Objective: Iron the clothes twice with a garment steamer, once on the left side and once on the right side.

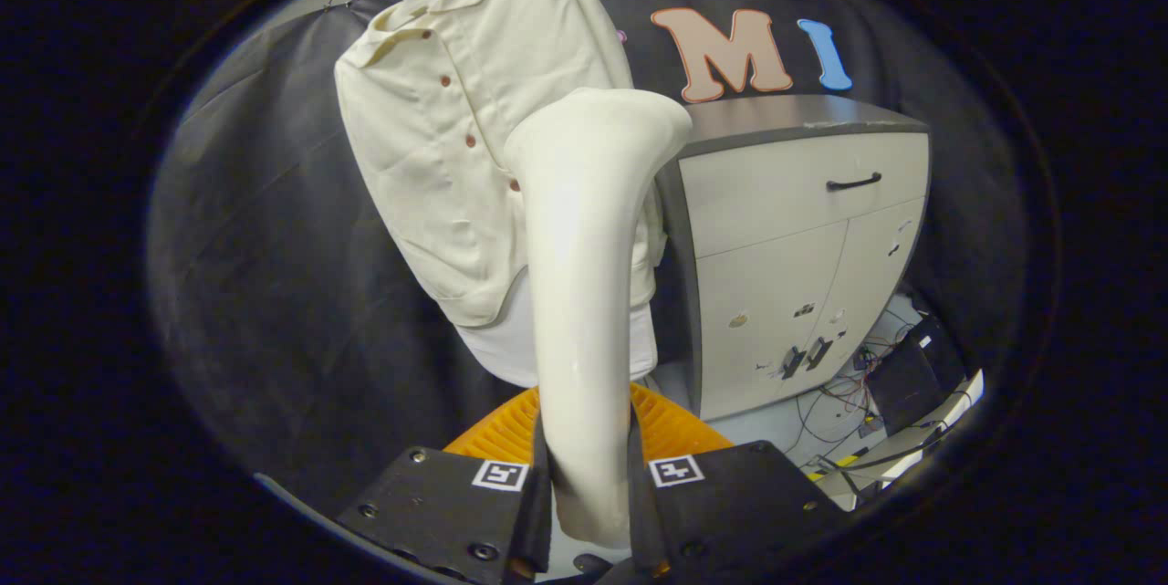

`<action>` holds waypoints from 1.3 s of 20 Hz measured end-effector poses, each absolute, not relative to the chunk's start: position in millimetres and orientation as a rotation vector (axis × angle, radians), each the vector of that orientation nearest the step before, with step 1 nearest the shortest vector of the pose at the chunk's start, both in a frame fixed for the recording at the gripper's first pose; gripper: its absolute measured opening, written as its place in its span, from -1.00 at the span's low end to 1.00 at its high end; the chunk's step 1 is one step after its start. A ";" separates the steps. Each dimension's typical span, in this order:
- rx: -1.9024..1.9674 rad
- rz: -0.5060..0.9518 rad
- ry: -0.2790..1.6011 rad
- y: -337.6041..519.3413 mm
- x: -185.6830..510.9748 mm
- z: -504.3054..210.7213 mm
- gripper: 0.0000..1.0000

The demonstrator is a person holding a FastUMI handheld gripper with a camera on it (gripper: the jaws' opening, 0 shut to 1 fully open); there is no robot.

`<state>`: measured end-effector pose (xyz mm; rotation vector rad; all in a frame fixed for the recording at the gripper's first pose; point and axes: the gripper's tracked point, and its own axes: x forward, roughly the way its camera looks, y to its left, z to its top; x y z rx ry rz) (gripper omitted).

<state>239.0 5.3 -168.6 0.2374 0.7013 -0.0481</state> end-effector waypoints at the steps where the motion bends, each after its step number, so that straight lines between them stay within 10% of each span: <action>1: 0.230 -0.053 0.673 4.5 227.3 -154.3 -0.32; 26: 0.053 0.044 0.310 -148.0 -2.0 68.3 -0.33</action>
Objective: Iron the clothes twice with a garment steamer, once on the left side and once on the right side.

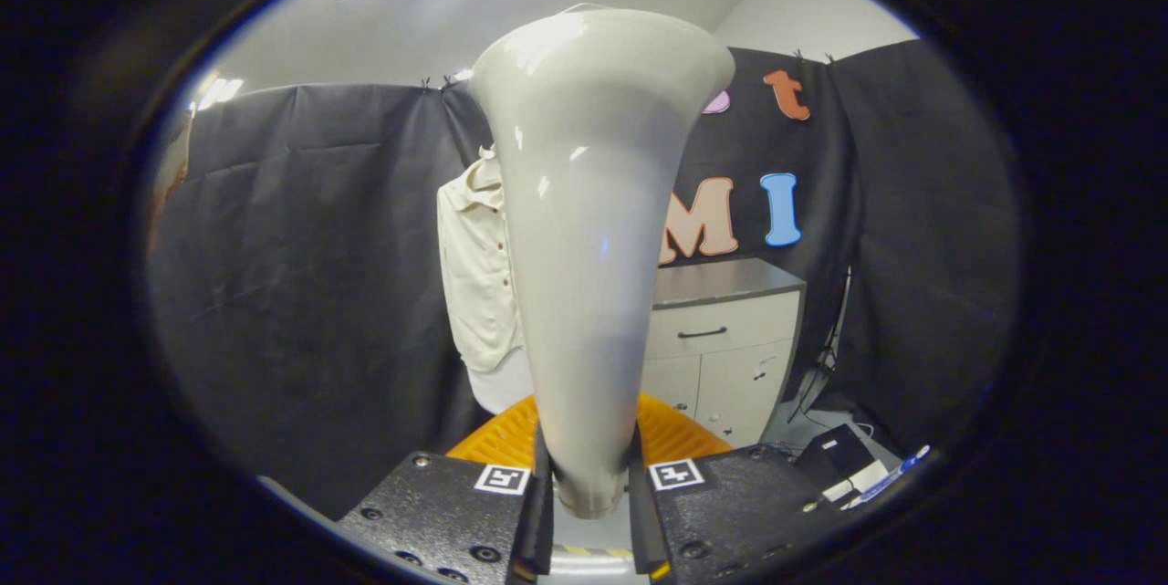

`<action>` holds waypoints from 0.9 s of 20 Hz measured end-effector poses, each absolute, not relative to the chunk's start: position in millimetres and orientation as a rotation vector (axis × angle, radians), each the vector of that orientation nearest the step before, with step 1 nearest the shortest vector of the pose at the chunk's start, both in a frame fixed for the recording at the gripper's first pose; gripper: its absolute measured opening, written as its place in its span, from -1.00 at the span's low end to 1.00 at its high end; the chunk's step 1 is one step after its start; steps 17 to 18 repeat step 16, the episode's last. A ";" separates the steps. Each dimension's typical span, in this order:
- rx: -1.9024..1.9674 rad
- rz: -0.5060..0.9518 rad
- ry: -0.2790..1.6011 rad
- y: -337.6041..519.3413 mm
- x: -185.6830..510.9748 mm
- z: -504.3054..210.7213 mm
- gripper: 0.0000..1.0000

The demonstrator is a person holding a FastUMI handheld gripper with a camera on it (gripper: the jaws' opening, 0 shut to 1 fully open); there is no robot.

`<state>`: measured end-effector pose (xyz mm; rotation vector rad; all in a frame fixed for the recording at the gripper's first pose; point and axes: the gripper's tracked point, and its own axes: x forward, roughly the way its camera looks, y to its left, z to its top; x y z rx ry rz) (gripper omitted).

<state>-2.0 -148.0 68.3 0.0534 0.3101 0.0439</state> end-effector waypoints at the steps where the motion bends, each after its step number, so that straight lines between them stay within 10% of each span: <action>1: 0.057 0.046 0.310 -149.9 -4.7 68.4 -0.33; 18: 0.065 0.051 0.321 -156.9 -1.7 63.8 -0.33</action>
